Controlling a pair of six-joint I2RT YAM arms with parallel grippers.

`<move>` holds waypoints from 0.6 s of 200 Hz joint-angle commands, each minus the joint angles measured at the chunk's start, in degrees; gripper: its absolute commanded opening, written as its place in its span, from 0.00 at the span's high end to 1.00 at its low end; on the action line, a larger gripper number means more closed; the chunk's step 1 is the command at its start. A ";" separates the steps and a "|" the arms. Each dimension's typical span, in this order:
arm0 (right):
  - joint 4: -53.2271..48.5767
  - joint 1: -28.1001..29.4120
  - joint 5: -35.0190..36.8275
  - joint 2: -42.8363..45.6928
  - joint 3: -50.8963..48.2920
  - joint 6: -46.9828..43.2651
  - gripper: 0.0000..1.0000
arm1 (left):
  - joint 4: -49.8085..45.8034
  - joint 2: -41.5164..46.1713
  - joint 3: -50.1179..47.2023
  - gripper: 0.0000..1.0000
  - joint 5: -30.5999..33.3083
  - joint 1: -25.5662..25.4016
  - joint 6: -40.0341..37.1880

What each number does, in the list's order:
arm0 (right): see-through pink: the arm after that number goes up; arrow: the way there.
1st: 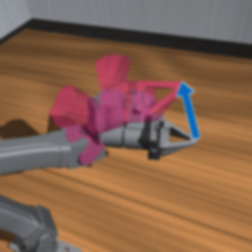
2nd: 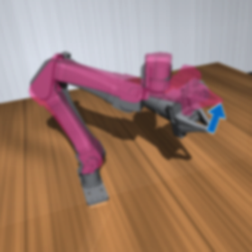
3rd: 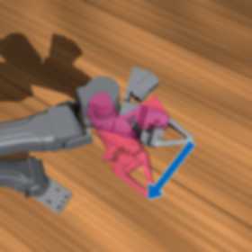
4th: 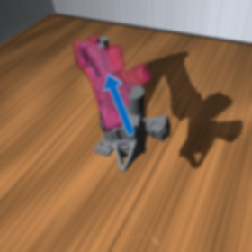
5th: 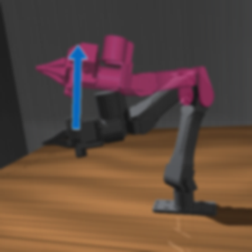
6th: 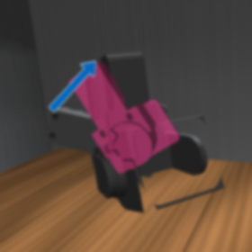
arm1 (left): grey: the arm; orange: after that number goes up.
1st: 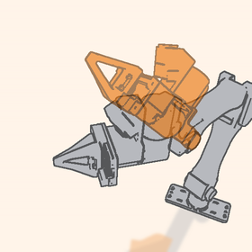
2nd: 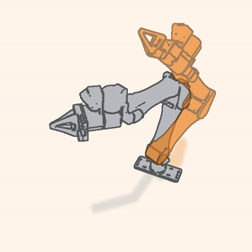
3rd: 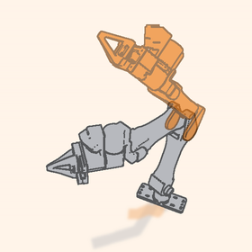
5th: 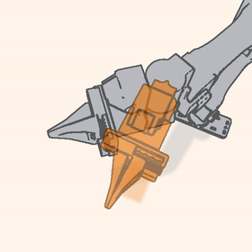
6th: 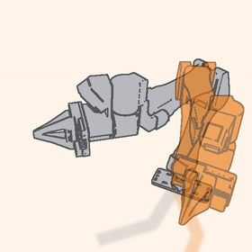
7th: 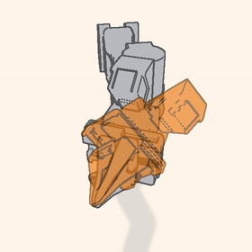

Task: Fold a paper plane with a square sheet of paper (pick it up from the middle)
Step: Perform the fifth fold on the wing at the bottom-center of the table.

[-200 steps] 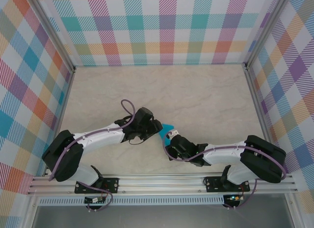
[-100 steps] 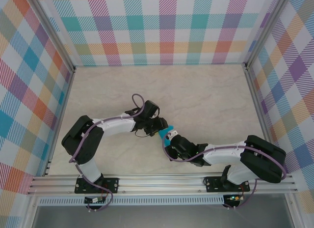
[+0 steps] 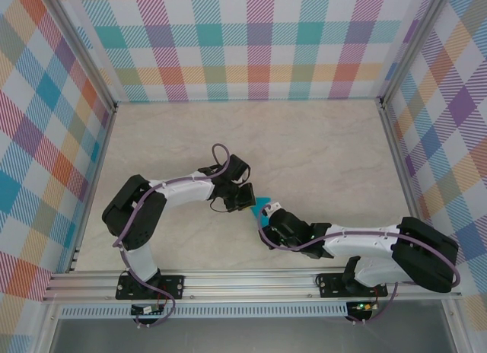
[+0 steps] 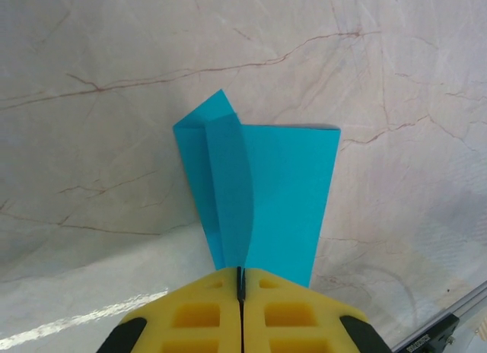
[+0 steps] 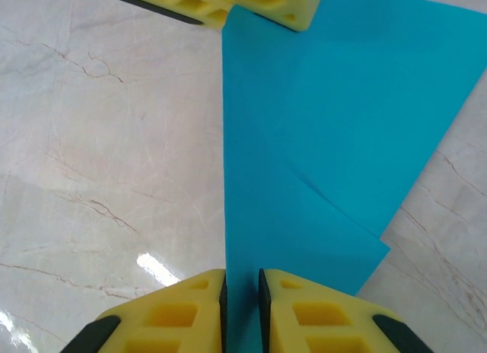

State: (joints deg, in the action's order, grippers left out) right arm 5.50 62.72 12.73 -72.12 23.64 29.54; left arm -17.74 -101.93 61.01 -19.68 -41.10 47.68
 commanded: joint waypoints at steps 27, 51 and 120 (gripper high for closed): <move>-4.94 -0.03 0.14 0.88 0.03 0.77 0.77 | -1.42 0.84 0.72 1.00 -0.36 0.50 -0.58; -7.44 -0.04 -3.52 3.35 1.66 3.19 0.69 | -0.36 0.81 0.25 1.00 -0.56 0.54 0.43; -16.29 -0.13 -10.70 5.75 5.43 13.70 0.61 | -0.17 1.05 -0.41 1.00 -0.36 0.43 0.60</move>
State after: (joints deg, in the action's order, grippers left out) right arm -5.91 62.70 5.10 -64.49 26.00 39.18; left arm -17.85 -101.91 61.01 -19.92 -41.10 48.16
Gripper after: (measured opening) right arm 0.427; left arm 0.040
